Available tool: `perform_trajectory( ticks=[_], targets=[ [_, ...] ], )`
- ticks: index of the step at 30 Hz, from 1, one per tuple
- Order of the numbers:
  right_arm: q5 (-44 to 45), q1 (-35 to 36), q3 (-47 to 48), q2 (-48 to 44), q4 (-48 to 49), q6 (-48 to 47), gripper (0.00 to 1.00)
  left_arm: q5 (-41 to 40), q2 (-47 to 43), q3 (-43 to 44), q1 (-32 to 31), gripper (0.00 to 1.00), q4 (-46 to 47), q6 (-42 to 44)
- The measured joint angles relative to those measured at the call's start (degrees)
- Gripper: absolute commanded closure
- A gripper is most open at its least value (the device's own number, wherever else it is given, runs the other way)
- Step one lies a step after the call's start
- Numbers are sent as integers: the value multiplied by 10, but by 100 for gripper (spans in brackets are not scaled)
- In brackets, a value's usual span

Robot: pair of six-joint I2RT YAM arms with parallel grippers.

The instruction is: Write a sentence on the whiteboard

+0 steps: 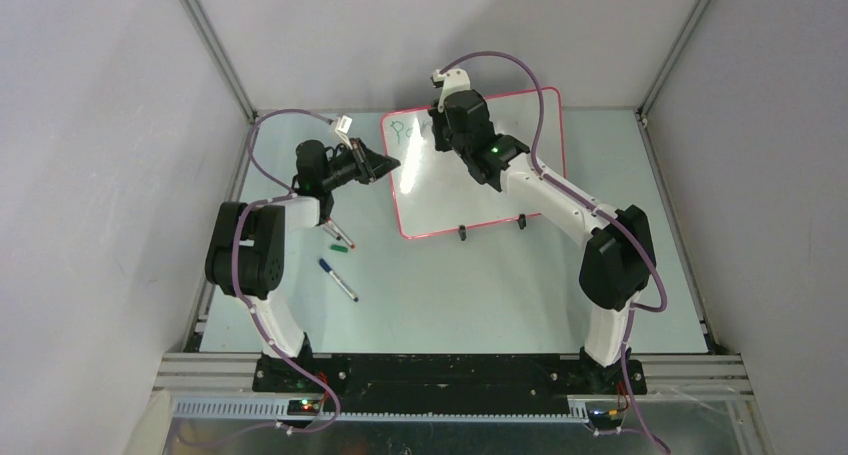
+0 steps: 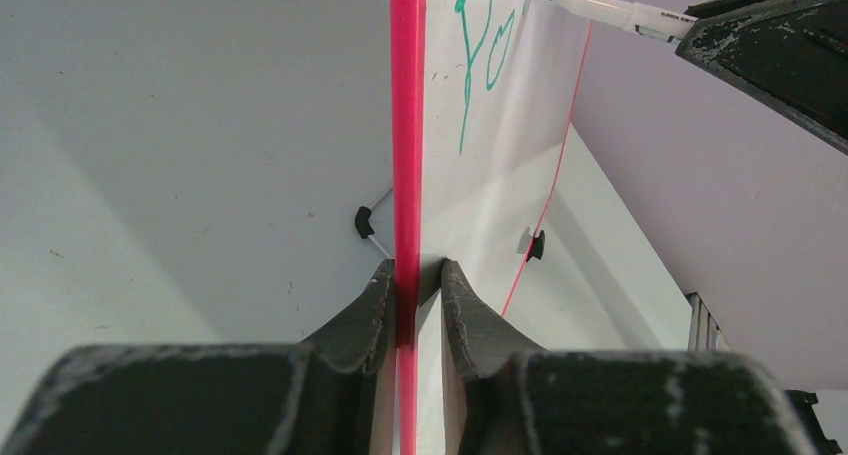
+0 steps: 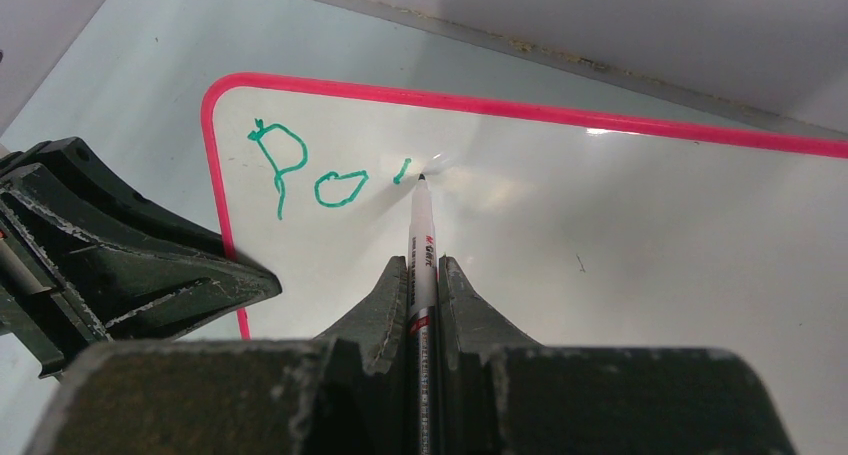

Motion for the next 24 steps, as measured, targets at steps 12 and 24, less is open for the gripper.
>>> perform_trajectory(
  ticks=[12,24],
  targets=[
    [-1,0,15,3,0,0,100,0,0,0,0,100,0,0],
    [-2,1,19,12,-3,0,100,0,0,0,0,100,0,0]
  ],
)
